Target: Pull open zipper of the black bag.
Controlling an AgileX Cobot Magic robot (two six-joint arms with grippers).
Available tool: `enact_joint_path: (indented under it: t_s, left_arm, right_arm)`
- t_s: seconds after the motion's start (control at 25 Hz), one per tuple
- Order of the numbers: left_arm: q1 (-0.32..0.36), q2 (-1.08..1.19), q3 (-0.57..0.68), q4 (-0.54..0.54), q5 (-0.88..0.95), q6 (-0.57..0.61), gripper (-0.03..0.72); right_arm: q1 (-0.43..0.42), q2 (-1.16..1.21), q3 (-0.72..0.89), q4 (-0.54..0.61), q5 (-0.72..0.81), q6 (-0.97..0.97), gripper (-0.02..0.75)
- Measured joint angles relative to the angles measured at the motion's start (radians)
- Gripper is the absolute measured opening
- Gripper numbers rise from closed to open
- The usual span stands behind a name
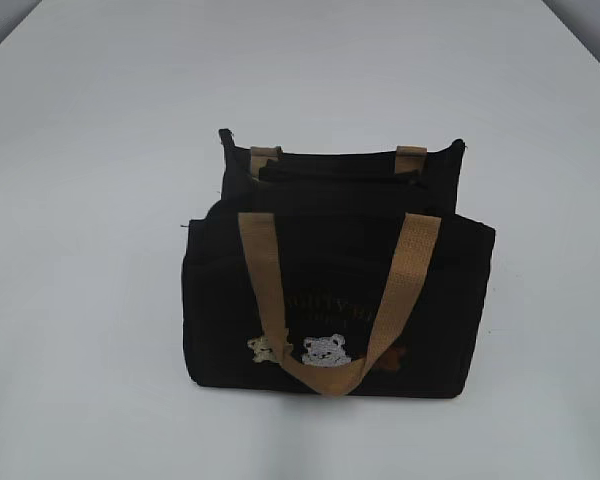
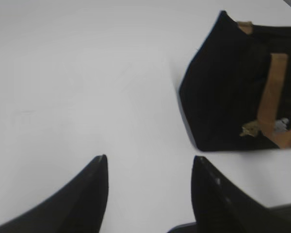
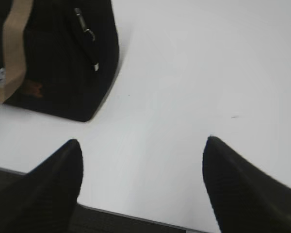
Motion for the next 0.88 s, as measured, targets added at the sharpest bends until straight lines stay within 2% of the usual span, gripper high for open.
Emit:
enact_joint_path:
  t_s: [0.12,0.2,0.88]
  left_arm:
    - [0.117,-0.005,0.000,-0.001,0.000,0.000,0.414]
    - [0.153,-0.005,0.000,-0.001,0.000,0.000,0.414]
    - [0.153,-0.007,0.000,-0.001,-0.001,0.000,0.414]
  right_arm:
    - [-0.108,0.000,0.001,0.001,-0.001,0.000,0.590]
    - [-0.139,0.000,0.001,0.002,-0.001,0.000,0.590]
    - [-0.113,0.000,0.001,0.003,-0.001,0.000,0.590]
